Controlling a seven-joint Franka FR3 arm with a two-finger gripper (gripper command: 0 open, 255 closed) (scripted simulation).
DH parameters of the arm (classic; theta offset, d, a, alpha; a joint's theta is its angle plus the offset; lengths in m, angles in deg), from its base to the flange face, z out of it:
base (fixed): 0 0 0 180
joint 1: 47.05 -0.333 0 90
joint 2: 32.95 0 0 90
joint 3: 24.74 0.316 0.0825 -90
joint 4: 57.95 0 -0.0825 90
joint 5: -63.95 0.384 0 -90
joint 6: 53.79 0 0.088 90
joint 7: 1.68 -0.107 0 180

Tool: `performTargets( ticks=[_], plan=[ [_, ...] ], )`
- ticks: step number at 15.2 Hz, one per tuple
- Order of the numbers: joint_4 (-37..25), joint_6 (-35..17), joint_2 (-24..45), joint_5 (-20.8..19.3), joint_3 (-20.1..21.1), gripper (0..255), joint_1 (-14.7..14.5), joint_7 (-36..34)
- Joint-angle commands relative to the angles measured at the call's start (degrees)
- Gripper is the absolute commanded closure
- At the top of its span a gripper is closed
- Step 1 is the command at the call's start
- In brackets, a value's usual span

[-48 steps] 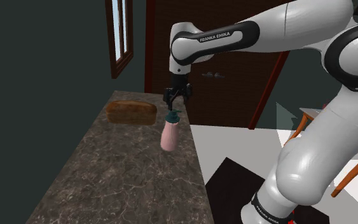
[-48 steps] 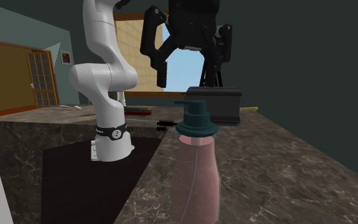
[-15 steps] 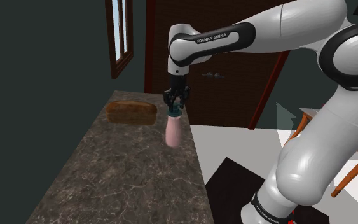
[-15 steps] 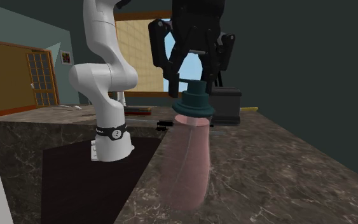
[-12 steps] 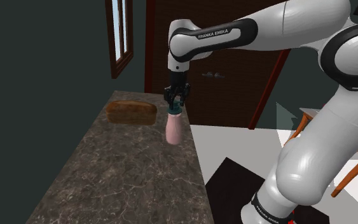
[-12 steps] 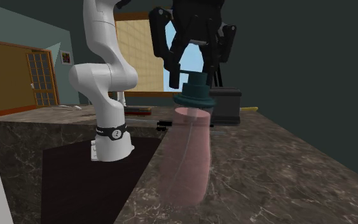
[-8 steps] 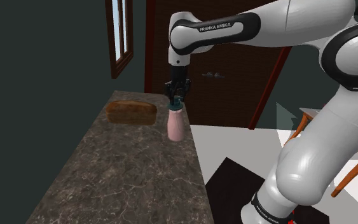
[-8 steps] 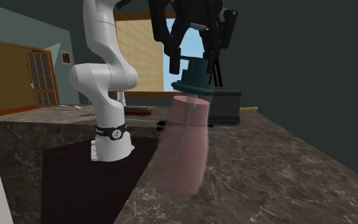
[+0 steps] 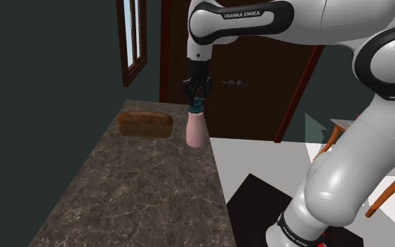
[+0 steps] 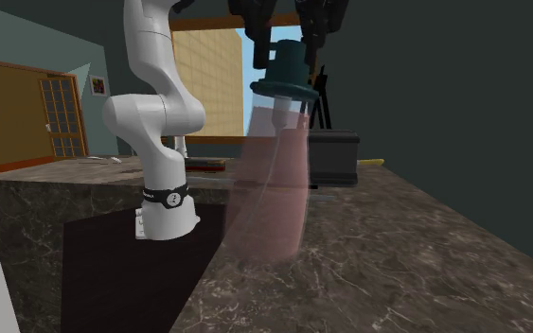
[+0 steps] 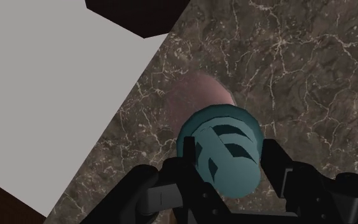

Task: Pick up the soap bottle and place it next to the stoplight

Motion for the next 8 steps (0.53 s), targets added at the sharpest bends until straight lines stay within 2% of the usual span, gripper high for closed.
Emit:
performTargets(
  ticks=[1, 8],
  plan=[
    [-1.57, 1.69, -0.12, 0.03, 0.10, 255, -0.08, -0.16],
    [-7.79, 7.20, 0.59, 0.04, 0.10, 255, -0.08, -0.12]
  ],
)
